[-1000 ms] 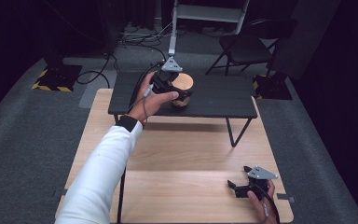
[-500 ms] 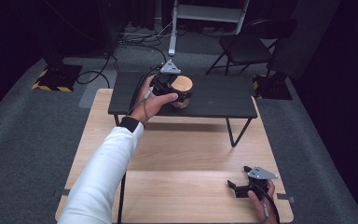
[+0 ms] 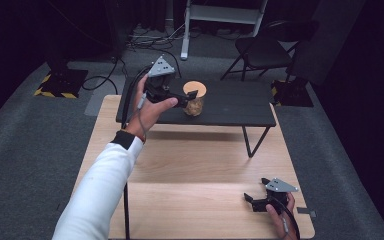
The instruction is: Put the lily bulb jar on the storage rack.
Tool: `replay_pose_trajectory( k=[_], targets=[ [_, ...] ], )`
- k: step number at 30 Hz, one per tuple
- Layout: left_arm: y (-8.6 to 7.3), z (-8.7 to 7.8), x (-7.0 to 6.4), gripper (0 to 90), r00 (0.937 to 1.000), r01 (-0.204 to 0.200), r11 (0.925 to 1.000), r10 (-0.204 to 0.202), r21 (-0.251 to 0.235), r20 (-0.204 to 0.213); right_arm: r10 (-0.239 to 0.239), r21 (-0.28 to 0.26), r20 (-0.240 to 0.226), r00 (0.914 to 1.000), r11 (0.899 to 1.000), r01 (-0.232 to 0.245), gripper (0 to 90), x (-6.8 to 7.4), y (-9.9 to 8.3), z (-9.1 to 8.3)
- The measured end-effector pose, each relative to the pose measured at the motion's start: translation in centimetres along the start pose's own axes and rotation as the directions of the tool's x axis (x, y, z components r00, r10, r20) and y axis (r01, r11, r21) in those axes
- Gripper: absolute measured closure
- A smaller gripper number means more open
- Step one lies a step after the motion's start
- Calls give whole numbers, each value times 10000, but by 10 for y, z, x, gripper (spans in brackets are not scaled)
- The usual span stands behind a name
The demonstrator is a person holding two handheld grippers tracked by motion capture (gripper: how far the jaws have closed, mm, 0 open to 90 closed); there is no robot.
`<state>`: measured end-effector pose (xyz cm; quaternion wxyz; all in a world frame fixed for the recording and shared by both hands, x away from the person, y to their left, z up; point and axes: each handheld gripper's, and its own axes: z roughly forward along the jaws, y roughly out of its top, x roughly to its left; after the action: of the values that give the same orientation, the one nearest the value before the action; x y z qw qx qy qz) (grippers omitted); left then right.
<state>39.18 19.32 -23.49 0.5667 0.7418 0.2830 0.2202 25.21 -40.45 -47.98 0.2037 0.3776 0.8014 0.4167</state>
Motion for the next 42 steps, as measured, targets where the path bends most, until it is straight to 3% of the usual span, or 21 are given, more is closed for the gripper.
replay_pose_trajectory(
  k=[2,5,6,9,13,17,19,25,30,33,38,42],
  targets=[
    [-6,-11,-7,4,9999,-93,9999,92,-44,-87,0,-2,0,10000,10000,0,0,0,0,0],
    [-19,-29,-18,4,9973,-714,9973,710,-182,-175,0,-1,0,10000,10000,0,0,0,0,0],
    [-26,-34,-22,4,9971,-728,9967,719,-372,-231,9,3,-3,10000,10000,-9,0,0,0,0],
    [-38,-46,-31,5,9987,-383,9986,371,-351,-343,-3,-1,1,10000,10000,3,0,0,0,0],
    [-53,-59,-41,7,9979,-562,9980,552,-280,-346,-24,0,-20,10000,10000,24,0,0,0,0],
    [-75,-68,-47,7,9992,-205,9991,191,-378,-352,-30,1,-20,10000,10000,30,0,0,0,0],
    [-89,-72,-51,7,9995,-117,9992,106,-375,-292,-26,1,-20,10000,10000,26,0,0,0,0],
    [-128,-77,-65,7,9978,-549,9985,551,54,-372,-34,0,-31,10000,10000,34,0,0,0,0],
    [-162,-82,-63,5,9995,-224,9997,226,121,-220,-78,-6,-109,9999,10000,78,0,-1,0,0],
    [-175,-83,-69,5,9980,-528,9973,545,507,-332,-92,-8,-137,9999,10000,92,0,-2,0,0],
    [-197,-80,-72,6,9991,-418,9932,429,1091,-76,-117,-13,-171,9998,9999,116,0,-2,0,0],
    [-217,-76,-77,6,9995,-309,9915,308,1268,27,-120,-12,-177,9998,9999,120,0,-2,0,0]
  ],
)
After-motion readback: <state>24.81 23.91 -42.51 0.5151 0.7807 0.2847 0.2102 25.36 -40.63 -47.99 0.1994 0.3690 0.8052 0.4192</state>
